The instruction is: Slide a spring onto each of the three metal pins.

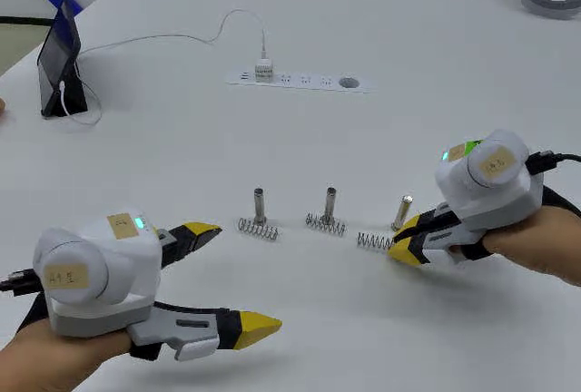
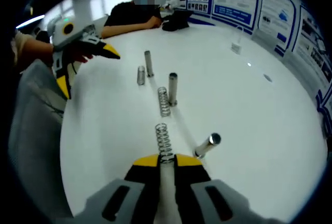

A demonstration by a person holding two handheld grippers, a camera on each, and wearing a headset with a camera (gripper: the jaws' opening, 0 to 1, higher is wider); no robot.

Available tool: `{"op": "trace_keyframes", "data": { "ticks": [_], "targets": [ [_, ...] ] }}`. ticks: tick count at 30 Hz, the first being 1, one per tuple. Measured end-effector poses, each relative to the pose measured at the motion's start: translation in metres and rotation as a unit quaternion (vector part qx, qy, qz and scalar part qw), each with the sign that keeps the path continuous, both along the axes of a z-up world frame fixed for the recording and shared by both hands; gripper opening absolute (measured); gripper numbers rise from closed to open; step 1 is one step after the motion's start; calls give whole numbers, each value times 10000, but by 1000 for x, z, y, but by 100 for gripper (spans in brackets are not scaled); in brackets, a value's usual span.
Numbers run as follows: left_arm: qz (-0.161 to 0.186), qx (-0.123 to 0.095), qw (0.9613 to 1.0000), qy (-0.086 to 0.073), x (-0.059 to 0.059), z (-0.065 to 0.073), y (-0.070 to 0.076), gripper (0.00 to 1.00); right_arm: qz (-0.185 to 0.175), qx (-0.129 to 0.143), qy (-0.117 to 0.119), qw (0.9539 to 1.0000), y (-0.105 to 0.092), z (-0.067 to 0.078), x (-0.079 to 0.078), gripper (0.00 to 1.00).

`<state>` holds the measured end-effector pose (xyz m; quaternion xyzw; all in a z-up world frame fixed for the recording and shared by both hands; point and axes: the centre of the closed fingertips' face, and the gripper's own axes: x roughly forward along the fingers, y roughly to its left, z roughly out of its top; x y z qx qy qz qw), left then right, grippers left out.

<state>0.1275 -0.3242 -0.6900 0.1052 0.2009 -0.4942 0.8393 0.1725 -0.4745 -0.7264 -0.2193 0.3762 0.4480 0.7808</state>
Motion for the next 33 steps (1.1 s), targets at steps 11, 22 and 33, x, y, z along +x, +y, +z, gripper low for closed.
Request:
{"op": "trace_keyframes", "data": {
  "ticks": [11, 22, 33],
  "targets": [
    [-494, -36, 9987, -77, 4, 4, -29, 73, 246, -65, -23, 9997, 2, 12, -16, 11],
    [-891, -49, 9960, -87, 8, 2, -54, 57, 580, -118, -20, 9982, 14, 23, -28, 11],
    [-1265, -34, 9916, -254, 6, 4, -73, 42, 922, -182, -67, 9956, 30, 34, -36, 11]
  ]
}}
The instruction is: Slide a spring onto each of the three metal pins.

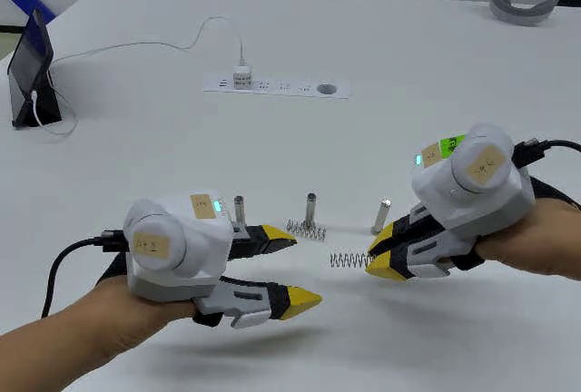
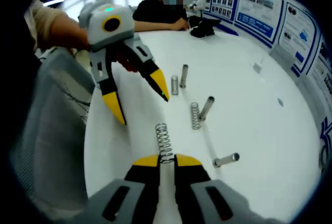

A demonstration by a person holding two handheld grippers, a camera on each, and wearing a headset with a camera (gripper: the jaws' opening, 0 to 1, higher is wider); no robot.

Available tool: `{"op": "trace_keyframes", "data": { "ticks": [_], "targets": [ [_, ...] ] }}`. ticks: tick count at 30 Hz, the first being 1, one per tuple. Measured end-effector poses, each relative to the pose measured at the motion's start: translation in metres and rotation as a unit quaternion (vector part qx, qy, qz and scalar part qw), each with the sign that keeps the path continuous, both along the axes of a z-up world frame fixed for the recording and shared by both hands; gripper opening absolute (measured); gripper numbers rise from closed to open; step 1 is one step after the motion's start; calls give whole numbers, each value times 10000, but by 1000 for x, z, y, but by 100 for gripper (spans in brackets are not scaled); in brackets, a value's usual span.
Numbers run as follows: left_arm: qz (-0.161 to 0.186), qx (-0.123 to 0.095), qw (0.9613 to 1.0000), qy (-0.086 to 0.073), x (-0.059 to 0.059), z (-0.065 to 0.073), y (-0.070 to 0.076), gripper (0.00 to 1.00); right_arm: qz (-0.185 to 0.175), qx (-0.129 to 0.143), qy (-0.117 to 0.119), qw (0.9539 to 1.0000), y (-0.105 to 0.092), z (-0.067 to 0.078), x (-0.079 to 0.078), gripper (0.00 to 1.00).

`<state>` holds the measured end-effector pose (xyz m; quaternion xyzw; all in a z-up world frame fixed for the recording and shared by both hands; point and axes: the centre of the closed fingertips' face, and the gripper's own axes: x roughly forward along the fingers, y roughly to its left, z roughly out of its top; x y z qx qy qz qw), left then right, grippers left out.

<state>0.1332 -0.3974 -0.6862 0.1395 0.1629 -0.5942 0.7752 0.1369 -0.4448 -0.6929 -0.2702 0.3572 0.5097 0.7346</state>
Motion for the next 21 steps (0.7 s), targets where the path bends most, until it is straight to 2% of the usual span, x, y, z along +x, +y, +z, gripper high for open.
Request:
{"op": "trace_keyframes", "data": {
  "ticks": [10, 21],
  "targets": [
    [-205, 40, 9996, -171, -3, 1, -11, 32, 283, -95, -30, 9995, 12, 3, -6, 11],
    [-381, 161, 9984, -389, -6, -1, -20, 22, 435, -192, -12, 9989, 14, 3, -11, 11]
  ]
}}
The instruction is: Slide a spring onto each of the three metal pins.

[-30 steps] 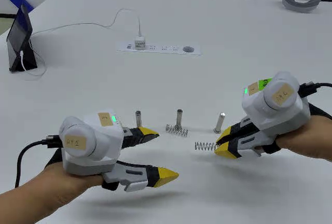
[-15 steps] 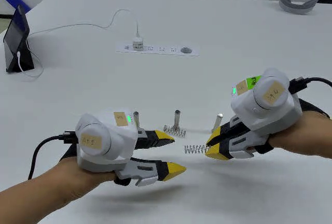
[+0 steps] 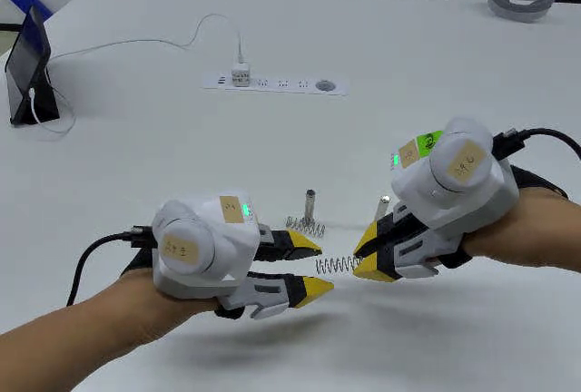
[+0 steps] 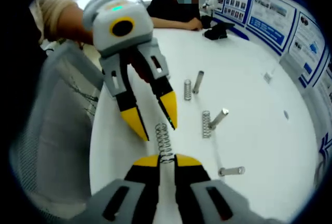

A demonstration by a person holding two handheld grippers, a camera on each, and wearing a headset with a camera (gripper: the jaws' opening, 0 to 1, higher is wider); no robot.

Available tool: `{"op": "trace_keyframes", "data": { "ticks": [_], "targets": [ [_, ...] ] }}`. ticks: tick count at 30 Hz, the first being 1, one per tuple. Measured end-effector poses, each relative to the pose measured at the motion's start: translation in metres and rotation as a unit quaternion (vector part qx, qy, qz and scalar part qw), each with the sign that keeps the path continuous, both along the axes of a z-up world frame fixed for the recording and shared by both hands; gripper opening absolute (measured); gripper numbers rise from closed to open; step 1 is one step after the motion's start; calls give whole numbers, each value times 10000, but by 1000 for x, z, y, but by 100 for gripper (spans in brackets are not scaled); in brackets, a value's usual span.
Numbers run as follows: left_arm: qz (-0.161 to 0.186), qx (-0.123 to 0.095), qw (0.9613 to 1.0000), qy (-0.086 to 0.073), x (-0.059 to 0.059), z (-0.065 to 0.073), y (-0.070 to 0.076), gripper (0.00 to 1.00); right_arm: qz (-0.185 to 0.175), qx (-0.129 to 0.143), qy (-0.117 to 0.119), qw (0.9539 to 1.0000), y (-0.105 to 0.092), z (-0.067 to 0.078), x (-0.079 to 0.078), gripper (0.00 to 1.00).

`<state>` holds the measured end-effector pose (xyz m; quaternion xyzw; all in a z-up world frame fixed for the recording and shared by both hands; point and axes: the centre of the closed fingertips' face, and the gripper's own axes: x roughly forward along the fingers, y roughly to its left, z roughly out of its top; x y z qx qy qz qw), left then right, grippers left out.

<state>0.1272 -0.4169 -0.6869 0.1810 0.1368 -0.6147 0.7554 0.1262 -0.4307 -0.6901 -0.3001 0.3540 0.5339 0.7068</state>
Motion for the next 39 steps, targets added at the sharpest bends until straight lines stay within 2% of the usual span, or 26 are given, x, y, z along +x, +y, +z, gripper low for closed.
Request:
{"op": "trace_keyframes", "data": {
  "ticks": [6, 11, 26, 39],
  "targets": [
    [-59, 72, 9998, -148, -1, -1, -1, 14, 60, -21, -10, 10000, 2, 3, -2, 12],
    [-72, 112, 9997, -208, 0, -3, -1, 12, 118, -33, -10, 9999, 4, 7, -5, 11],
    [-132, 102, 9995, -254, -2, -2, -3, 12, 230, 113, -147, 9996, 15, 27, -8, 11],
    [-126, 123, 9995, -265, -3, -2, -1, 11, 343, 226, -257, 9988, 29, 35, -7, 11]
  ]
}}
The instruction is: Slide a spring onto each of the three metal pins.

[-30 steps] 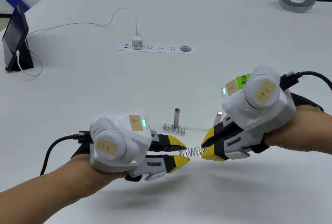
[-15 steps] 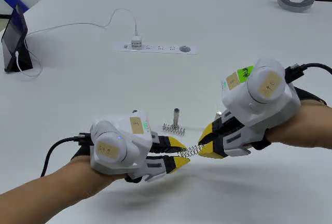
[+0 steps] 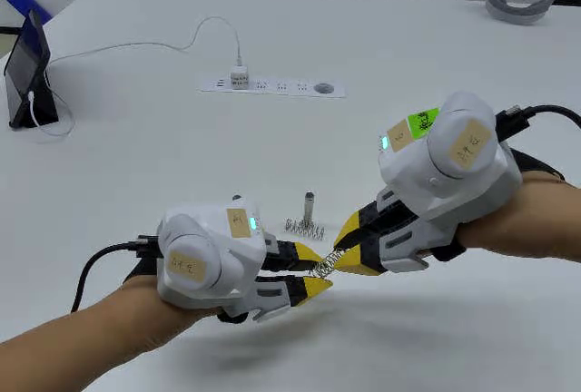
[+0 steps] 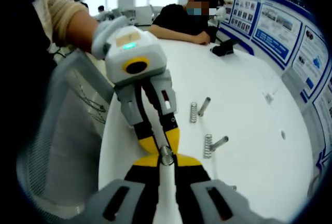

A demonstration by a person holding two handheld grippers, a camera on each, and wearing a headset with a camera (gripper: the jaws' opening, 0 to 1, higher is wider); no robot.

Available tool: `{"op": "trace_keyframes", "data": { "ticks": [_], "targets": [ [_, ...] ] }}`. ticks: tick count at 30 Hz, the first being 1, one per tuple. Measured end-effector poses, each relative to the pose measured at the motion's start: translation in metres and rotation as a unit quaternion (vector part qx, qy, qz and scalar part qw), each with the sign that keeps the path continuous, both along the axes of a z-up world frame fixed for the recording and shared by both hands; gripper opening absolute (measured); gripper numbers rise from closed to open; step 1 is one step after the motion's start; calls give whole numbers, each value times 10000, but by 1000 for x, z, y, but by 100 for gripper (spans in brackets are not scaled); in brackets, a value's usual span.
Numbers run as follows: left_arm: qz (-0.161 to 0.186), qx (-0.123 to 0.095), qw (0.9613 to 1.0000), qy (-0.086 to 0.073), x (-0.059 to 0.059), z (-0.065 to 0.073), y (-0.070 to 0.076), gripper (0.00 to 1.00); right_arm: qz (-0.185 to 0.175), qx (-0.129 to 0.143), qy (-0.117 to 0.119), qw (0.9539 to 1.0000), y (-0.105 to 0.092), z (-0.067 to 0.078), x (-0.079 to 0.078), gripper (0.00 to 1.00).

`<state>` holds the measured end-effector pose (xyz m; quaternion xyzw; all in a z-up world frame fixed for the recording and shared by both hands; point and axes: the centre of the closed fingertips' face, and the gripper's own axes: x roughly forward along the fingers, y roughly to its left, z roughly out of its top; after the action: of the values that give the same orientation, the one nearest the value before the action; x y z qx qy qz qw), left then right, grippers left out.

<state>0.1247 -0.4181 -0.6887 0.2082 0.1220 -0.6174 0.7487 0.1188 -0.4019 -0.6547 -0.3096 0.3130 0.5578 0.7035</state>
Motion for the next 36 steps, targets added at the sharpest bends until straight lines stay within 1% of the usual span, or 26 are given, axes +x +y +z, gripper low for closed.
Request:
{"op": "trace_keyframes", "data": {
  "ticks": [13, 17, 21, 30, 36],
  "targets": [
    [14, -19, 10000, 28, -1, 1, -2, 11, 93, 108, -75, 9999, 13, 5, -1, 12],
    [25, -22, 10000, 31, -1, 0, -2, 11, 92, 84, -74, 9999, 11, 3, -1, 12],
    [55, -58, 9999, 67, -1, 1, -1, 11, 72, 71, -76, 9999, 9, 4, 0, 12],
    [164, -227, 9996, 97, 4, 7, 1, 11, -25, 64, -95, 9999, 2, 7, 5, 11],
    [195, -279, 9994, 90, 5, 9, 1, 11, -42, 64, -107, 9999, 3, 9, 6, 11]
  ]
}}
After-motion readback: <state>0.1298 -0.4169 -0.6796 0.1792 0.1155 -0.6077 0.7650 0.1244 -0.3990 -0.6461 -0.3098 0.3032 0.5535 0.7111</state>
